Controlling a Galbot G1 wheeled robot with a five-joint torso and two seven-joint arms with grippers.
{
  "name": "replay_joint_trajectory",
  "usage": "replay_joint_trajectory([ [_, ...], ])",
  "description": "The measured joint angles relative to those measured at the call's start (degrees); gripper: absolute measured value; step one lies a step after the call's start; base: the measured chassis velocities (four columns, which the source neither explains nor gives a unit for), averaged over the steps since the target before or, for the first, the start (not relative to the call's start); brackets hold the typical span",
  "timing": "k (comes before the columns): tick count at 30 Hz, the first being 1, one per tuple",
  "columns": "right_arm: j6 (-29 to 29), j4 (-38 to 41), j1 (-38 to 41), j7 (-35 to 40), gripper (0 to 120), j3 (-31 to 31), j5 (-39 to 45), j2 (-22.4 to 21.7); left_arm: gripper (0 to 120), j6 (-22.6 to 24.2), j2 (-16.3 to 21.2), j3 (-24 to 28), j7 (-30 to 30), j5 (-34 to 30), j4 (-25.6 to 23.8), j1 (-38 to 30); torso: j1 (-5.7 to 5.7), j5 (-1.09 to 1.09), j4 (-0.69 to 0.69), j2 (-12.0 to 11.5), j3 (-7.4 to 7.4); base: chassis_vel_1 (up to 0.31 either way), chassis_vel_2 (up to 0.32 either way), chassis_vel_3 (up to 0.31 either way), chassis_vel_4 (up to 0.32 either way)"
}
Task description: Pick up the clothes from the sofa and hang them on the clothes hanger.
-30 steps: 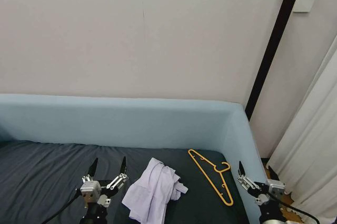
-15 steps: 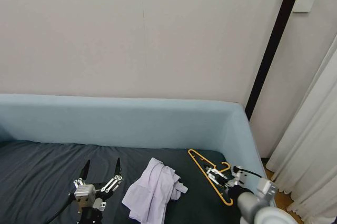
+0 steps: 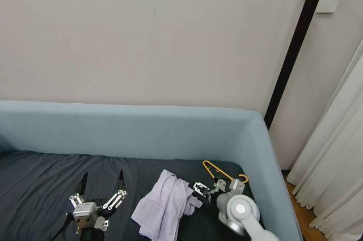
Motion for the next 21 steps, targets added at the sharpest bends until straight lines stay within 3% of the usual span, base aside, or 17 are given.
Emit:
replay_joint_trajectory([
  [11,1.8,-6.0,0.5,-3.2,100,0.9,-3.1,8.0,100,-0.5,-1.3,0.4,-0.2,1.8,1.8,-0.8,0.00,0.00,0.00,0.0,0.00,0.000,0.000,0.000,0.000],
  [17,1.3,-6.0,0.3,-3.6,84,0.6,-3.8,8.6,100,-0.8,-1.6,0.4,-0.2,2.2,2.0,-0.8,0.00,0.00,0.00,0.0,0.00,0.000,0.000,0.000,0.000],
  [21,1.3,-4.8,0.2,-4.3,63,0.2,-4.7,8.4,100,-1.0,-1.9,0.4,-0.3,2.3,2.2,-0.8,0.00,0.01,0.00,0.0,0.00,0.000,0.000,0.000,0.000],
])
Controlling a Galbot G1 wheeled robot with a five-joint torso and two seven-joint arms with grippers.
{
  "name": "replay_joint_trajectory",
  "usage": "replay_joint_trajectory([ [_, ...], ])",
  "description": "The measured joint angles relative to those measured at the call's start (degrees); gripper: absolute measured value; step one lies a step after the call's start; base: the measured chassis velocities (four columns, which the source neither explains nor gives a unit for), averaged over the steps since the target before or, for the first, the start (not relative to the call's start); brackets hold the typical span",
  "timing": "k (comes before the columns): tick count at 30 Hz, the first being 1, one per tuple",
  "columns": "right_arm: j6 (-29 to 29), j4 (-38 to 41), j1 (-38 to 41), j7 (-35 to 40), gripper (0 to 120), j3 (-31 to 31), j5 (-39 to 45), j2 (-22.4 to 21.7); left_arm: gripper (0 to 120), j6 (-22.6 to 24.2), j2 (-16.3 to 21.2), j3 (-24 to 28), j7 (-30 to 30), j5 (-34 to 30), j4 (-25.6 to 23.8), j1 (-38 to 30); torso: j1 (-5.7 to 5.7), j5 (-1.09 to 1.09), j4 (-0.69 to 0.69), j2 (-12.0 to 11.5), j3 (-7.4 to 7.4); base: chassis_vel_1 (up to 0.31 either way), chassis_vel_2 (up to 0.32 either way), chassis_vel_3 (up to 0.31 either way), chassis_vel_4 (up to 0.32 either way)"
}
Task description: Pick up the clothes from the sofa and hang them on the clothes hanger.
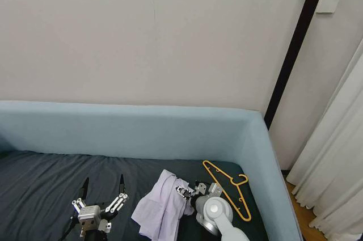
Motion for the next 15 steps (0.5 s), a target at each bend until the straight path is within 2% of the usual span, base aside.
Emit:
replay_joint_trajectory([
  [1,0.0,0.0,0.0,0.0,63,0.0,0.0,0.0,100,0.0,0.0,0.0,0.0,0.0,0.0,0.0,0.00,0.00,0.00,0.0,0.00,0.000,0.000,0.000,0.000],
  [4,0.1,0.9,-0.2,-0.4,51,0.0,-0.4,0.0,100,-0.4,-0.2,0.0,-0.3,0.4,0.4,-0.1,0.00,0.00,0.00,0.0,0.00,0.000,0.000,0.000,0.000],
  [5,0.1,0.9,-0.2,-0.4,51,0.0,-0.4,0.0,100,-0.4,-0.2,0.0,-0.3,0.4,0.4,-0.1,0.00,0.00,0.00,0.0,0.00,0.000,0.000,0.000,0.000],
  [9,0.6,0.8,-0.4,-1.1,30,-0.1,-1.6,0.1,100,-0.8,-0.2,0.1,-0.5,0.9,0.5,-0.1,0.00,0.01,0.00,0.0,0.00,0.000,0.000,0.000,0.000],
  [10,0.6,0.8,-0.4,-1.1,30,-0.1,-1.6,0.1,100,-0.8,-0.2,0.1,-0.5,0.9,0.5,-0.1,0.00,0.01,0.00,0.0,0.00,0.000,0.000,0.000,0.000],
  [15,1.4,0.7,-0.4,-2.2,12,-0.3,-2.5,0.0,100,-1.0,-0.3,0.3,-0.6,1.1,1.0,-0.1,0.00,0.00,0.00,0.0,0.00,0.000,0.000,0.000,0.000],
])
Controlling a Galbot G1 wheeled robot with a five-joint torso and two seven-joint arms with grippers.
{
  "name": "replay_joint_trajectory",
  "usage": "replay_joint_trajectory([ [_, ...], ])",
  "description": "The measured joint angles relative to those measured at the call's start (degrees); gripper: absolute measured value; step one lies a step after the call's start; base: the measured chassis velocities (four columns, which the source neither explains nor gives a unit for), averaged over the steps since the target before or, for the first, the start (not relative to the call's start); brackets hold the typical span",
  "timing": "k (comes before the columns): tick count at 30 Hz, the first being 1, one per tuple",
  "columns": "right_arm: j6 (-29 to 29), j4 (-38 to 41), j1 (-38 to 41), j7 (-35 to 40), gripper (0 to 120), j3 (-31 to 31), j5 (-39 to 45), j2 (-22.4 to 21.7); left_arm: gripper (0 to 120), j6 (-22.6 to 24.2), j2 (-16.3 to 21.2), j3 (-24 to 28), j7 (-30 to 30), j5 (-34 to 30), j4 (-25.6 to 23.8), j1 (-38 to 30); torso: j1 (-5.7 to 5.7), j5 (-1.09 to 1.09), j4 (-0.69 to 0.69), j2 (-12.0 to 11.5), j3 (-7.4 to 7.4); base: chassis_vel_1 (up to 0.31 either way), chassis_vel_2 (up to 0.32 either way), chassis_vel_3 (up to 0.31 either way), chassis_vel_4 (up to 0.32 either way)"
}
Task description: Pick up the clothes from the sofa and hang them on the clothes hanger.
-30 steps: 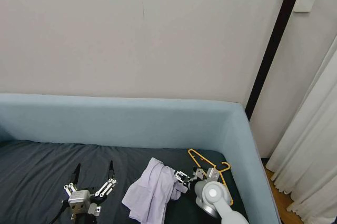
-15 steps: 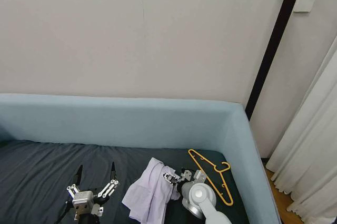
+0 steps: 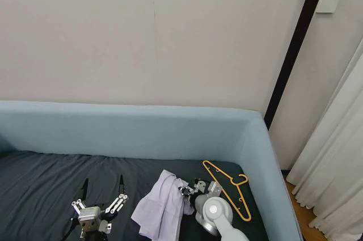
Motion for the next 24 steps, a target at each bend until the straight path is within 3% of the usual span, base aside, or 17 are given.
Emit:
replay_joint_trajectory([
  [4,2.0,-0.2,-0.2,-1.4,0,-0.6,-1.6,-0.2,100,-0.2,-0.1,0.0,-0.3,0.1,0.4,-0.1,0.00,0.00,0.00,0.0,0.00,0.000,0.000,0.000,0.000],
  [10,4.3,0.4,-0.6,-3.6,0,-1.2,-2.1,-0.8,100,-0.3,-0.1,0.0,-0.4,0.1,0.5,-0.1,0.00,0.00,0.00,0.0,0.00,0.000,0.000,0.000,0.000],
  [16,13.1,3.3,-0.8,-8.9,0,-2.8,-2.1,-2.2,100,-1.0,0.8,-0.8,-0.5,0.2,2.4,0.0,0.00,0.00,0.00,0.0,0.00,0.000,0.000,0.000,0.000],
  [19,20.0,6.7,0.0,-13.6,0,-5.3,-1.9,-4.9,100,-1.7,1.5,-1.4,-0.6,0.1,3.1,0.2,0.00,0.02,0.01,0.0,0.00,0.000,0.000,0.000,0.000],
  [24,24.7,11.1,2.2,-17.4,0,-7.1,-0.2,-9.1,100,-2.0,2.1,-1.9,-0.7,-0.2,2.9,0.4,0.00,0.00,0.00,0.0,0.00,0.000,0.000,0.000,0.000],
])
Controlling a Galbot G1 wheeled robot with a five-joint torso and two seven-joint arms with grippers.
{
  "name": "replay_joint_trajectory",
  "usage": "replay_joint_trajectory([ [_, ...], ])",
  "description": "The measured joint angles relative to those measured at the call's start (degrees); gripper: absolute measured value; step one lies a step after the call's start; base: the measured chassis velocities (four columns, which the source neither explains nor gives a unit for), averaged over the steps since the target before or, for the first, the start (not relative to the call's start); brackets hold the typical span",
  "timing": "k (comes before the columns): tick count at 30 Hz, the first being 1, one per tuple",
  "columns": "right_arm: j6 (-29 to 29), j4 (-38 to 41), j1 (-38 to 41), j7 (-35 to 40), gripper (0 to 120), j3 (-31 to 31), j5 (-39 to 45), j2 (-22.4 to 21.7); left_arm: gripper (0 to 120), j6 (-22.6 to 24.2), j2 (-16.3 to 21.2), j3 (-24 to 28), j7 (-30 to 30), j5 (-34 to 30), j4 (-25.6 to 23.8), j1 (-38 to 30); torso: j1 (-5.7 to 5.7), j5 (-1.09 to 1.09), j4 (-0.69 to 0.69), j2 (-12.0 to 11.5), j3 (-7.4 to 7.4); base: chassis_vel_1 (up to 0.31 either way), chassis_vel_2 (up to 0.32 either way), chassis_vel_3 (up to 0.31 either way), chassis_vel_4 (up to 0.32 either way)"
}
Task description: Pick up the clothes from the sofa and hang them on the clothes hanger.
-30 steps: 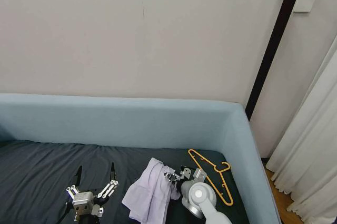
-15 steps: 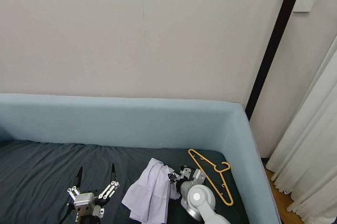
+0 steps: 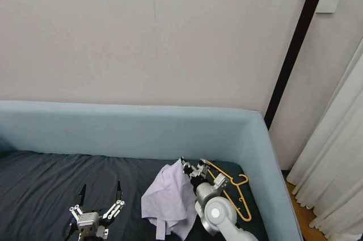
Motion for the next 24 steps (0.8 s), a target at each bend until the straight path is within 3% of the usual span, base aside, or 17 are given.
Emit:
replay_joint_trajectory([
  [5,3.0,4.2,3.6,-2.2,0,-1.1,2.6,-3.9,100,0.0,0.4,-0.2,-0.1,-0.2,-0.4,0.0,0.00,0.01,-0.01,0.0,0.00,0.000,0.000,0.000,0.000],
  [9,6.2,9.2,16.7,-5.0,0,-2.3,8.8,-11.2,100,0.0,1.0,-0.5,-0.1,-0.6,-0.5,-0.3,0.00,0.00,0.01,0.0,0.00,0.000,0.000,0.000,0.000],
  [10,6.2,9.2,16.7,-5.0,0,-2.3,8.8,-11.2,100,0.0,1.0,-0.5,-0.1,-0.6,-0.5,-0.3,0.00,0.00,0.01,0.0,0.00,0.000,0.000,0.000,0.000],
  [13,6.4,6.7,28.0,-5.6,0,-0.8,12.3,-14.7,100,-0.1,1.8,-1.3,-0.1,-1.6,-0.3,-0.4,0.00,0.02,0.00,0.0,0.01,0.000,0.000,0.000,0.000],
  [18,6.4,0.0,40.7,-6.6,0,-0.7,14.3,-16.9,100,-0.5,2.5,-2.1,-0.3,-2.3,-0.1,-0.3,0.00,0.00,-0.01,0.0,0.00,0.000,0.000,0.000,0.000],
  [24,6.3,-0.9,45.6,-6.7,0,-1.7,14.6,-17.2,100,-0.7,2.6,-2.2,-0.3,-2.1,-0.1,0.1,0.00,0.00,0.01,0.0,0.00,0.000,0.000,0.000,0.000],
])
